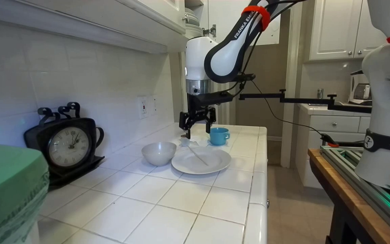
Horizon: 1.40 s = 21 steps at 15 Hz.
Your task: Move the straw from the plate to the blue cup
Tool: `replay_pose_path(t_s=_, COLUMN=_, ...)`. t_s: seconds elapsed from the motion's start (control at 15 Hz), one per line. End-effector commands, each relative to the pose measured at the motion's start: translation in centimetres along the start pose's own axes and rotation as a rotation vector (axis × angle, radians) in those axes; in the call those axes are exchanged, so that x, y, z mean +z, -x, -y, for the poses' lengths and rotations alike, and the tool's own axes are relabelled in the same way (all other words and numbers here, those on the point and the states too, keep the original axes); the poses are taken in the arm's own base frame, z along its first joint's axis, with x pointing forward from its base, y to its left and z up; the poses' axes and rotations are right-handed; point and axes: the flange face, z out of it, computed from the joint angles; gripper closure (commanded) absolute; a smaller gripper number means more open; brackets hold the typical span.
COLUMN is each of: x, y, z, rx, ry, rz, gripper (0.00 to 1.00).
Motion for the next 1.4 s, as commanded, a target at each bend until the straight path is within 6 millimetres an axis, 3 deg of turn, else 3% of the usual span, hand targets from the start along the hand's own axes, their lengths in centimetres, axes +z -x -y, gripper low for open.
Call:
replay_pose_path(t_s=0.0, x=0.7, y=-0.8, z=0.8, rx=0.023, ry=-0.013, rz=-0.001, gripper=0.0)
replay_pose_path(t_s=0.87, x=5.1, y=-4.8, z=2.8, rx=0.089, ry=-0.017, rz=-0.032, gripper=0.01)
replay_pose_path(t_s=0.93, x=5.3, y=-4.9, z=2.8, rx=0.093, ry=-0.018, rz=-0.03, gripper=0.11)
replay_pose_path(t_s=1.07, x=5.6, y=-5.2, z=3.1, rx=0.098, ry=-0.018, rz=-0.027, gripper=0.2)
replay_pose_path(t_s=1.13, x=5.7, y=-5.3, z=3.2, rx=0.103, ry=-0.023, rz=-0.026, gripper=0.31)
replay_pose_path(t_s=1.27, x=5.9, y=-5.4, z=3.3, rx=0.105, ry=-0.025, rz=-0.026, gripper=0.32)
replay_pose_path(t_s=1.33, x=5.9, y=-5.5, z=3.4, rx=0.105, ry=-0.025, rz=-0.026, gripper=0.42)
